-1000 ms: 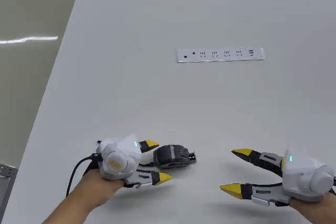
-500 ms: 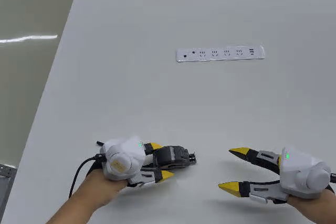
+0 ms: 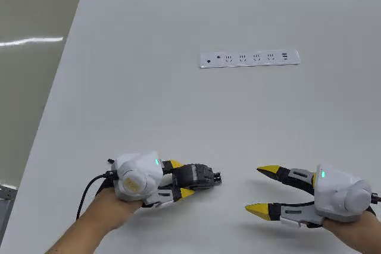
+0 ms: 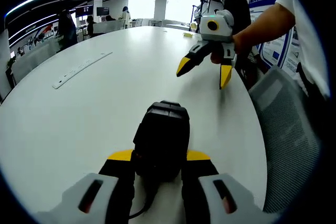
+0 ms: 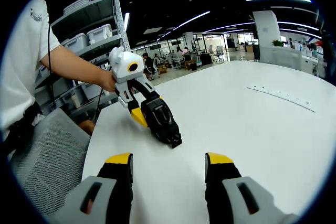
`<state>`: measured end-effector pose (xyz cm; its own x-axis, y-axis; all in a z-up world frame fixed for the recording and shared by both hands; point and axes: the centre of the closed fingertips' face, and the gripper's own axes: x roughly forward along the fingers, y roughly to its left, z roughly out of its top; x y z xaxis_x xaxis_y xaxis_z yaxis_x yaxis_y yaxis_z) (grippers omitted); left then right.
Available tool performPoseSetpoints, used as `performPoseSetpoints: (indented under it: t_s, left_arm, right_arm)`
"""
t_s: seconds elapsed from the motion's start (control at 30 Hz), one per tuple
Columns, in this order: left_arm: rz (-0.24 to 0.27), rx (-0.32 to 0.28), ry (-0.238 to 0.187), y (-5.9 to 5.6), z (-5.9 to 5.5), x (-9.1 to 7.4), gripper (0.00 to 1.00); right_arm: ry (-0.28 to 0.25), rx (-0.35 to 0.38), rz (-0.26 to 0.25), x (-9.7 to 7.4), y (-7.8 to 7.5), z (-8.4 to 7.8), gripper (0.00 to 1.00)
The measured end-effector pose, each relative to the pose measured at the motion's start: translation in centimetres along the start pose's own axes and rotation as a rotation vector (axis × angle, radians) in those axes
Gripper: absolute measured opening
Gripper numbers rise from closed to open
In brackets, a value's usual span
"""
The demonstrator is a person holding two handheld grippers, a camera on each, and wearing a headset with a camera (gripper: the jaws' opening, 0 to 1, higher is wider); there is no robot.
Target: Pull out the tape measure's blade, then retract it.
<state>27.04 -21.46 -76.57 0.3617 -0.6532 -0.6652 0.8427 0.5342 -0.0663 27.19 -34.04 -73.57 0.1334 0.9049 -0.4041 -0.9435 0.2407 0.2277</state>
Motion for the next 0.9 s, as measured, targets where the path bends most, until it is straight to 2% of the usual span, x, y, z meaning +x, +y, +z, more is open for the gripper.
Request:
performPoseSetpoints:
  t_s: [0.17, 0.3, 0.67, 0.9]
  left_arm:
    - [-0.010, 0.008, 0.004, 0.0, 0.0, 0.0, 0.30]
    - [-0.028, 0.043, 0.017, 0.0, -0.1, 0.0, 0.29]
    - [-0.061, 0.088, 0.030, -0.1, -0.2, 0.0, 0.29]
    - [-0.074, 0.095, 0.041, -0.2, -0.2, 0.0, 0.29]
  right_arm:
    - [0.002, -0.002, 0.001, 0.0, 0.0, -0.1, 0.55]
    - [0.004, -0.004, 0.007, 0.2, 0.0, -0.1, 0.55]
    - [0.003, -0.016, 0.036, 1.7, 0.3, -0.1, 0.53]
    - [0.006, -0.018, 0.050, 2.4, 0.2, -0.2, 0.52]
